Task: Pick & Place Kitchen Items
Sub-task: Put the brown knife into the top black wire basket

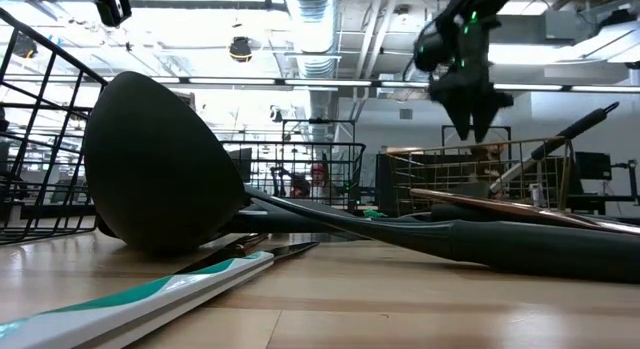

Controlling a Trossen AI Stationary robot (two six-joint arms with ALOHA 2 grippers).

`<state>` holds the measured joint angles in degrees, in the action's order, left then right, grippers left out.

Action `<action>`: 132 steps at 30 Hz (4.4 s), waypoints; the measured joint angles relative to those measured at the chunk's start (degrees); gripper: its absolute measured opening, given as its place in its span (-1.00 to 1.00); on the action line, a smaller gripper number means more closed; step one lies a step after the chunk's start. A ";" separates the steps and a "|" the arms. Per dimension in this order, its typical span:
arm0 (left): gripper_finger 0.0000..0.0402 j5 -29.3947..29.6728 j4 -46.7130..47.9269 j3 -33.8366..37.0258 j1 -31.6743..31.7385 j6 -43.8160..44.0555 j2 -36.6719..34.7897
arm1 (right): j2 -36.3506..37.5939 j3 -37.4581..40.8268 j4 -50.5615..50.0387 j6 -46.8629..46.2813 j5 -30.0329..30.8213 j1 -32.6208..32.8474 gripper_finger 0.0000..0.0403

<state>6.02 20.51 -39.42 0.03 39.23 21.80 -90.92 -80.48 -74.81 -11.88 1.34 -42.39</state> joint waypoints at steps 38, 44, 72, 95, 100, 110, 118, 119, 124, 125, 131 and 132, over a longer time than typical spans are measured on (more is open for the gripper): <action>-0.99 -1.38 0.03 -0.02 -0.02 -8.24 -0.01 | -0.23 -9.01 -10.14 -66.04 -1.53 68.86 0.19; -0.99 -3.40 0.06 -0.02 -0.01 -10.28 0.00 | -5.68 -8.99 -3.91 -63.25 -1.53 68.35 0.21; -0.99 -8.45 0.09 -0.02 0.01 -10.49 0.00 | -24.25 -6.75 12.59 -52.95 -3.35 68.30 0.18; -0.99 -8.43 0.04 -0.02 0.00 -10.30 -0.01 | -24.65 2.23 25.77 -54.71 -3.02 67.40 -0.20; -0.99 -8.43 0.04 -0.02 0.01 -10.30 -0.01 | -24.45 4.69 27.27 -55.71 -4.19 67.32 -0.37; -0.99 -8.43 0.04 -0.02 -0.01 -10.30 -0.02 | -24.44 4.82 26.51 -55.12 -4.60 66.24 -0.87; -0.99 -8.43 0.04 -0.02 0.00 -10.35 -0.01 | -21.11 4.91 26.28 -54.59 -4.08 65.78 -0.87; -0.99 -8.43 0.04 -0.02 0.00 -10.35 -0.01 | -20.50 4.89 26.35 -54.33 -4.04 65.59 -0.87; -0.99 -8.43 0.04 -0.02 0.01 -10.40 -0.02 | -16.93 4.91 25.99 -54.06 -2.80 64.77 -0.87; -0.99 -8.43 0.04 -0.02 0.00 -10.43 -0.02 | -16.16 4.87 25.99 -53.97 -2.78 64.61 -0.87; -0.99 -8.43 0.04 -0.02 -0.01 -10.48 -0.01 | -11.12 4.87 25.67 -53.60 -2.53 63.58 -0.87; -0.99 -8.43 0.04 -0.02 0.01 -10.48 -0.01 | -10.26 4.87 25.62 -53.59 -2.39 63.38 -0.87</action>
<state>-2.42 20.56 -39.44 0.03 28.75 21.79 -101.18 -75.61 -49.18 -65.47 -1.05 20.99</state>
